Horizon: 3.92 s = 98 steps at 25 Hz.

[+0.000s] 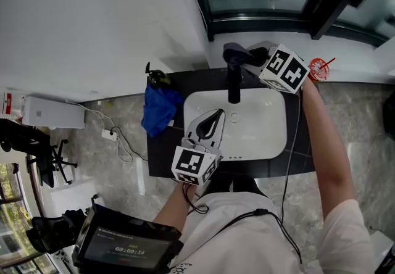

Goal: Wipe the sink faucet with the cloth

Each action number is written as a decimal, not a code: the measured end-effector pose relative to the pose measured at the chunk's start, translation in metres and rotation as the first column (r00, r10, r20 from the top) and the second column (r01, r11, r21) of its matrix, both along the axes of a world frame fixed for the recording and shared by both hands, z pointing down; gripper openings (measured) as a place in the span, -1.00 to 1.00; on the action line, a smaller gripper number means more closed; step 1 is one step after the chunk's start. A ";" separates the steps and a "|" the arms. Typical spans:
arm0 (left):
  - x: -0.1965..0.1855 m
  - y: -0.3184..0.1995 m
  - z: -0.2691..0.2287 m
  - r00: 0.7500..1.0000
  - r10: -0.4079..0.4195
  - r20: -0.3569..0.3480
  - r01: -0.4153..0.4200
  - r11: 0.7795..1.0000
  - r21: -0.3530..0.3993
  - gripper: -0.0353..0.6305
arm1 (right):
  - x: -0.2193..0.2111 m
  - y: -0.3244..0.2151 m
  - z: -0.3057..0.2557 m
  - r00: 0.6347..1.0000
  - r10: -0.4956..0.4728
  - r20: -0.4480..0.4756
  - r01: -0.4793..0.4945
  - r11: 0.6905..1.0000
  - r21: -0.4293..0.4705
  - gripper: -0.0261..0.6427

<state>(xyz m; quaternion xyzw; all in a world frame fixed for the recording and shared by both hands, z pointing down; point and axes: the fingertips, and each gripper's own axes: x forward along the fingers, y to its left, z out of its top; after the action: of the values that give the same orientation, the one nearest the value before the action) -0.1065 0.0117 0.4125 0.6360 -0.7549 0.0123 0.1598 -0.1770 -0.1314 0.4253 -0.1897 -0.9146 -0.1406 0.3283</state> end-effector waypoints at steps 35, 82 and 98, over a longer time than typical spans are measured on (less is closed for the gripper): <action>0.003 0.000 0.000 1.000 0.015 -0.004 -0.015 1.000 -0.002 -0.92 | 0.058 0.091 0.043 0.943 -0.274 -0.187 0.232 0.947 -0.221 -0.63; 0.004 -0.003 -0.004 1.000 0.031 0.005 -0.031 0.999 0.007 -0.92 | 0.080 0.097 0.053 0.920 -0.299 -0.252 0.237 0.939 -0.250 -0.63; -0.003 0.007 0.002 1.000 -0.009 0.008 0.009 1.000 -0.010 -0.92 | -0.016 -0.014 0.016 0.997 0.073 -0.015 -0.073 0.997 -0.009 -0.63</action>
<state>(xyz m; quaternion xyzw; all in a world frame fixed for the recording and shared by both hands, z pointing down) -0.1096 0.0191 0.4145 0.6317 -0.7584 0.0178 0.1599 -0.1934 -0.1450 0.4414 -0.1586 -0.9191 -0.1228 0.3391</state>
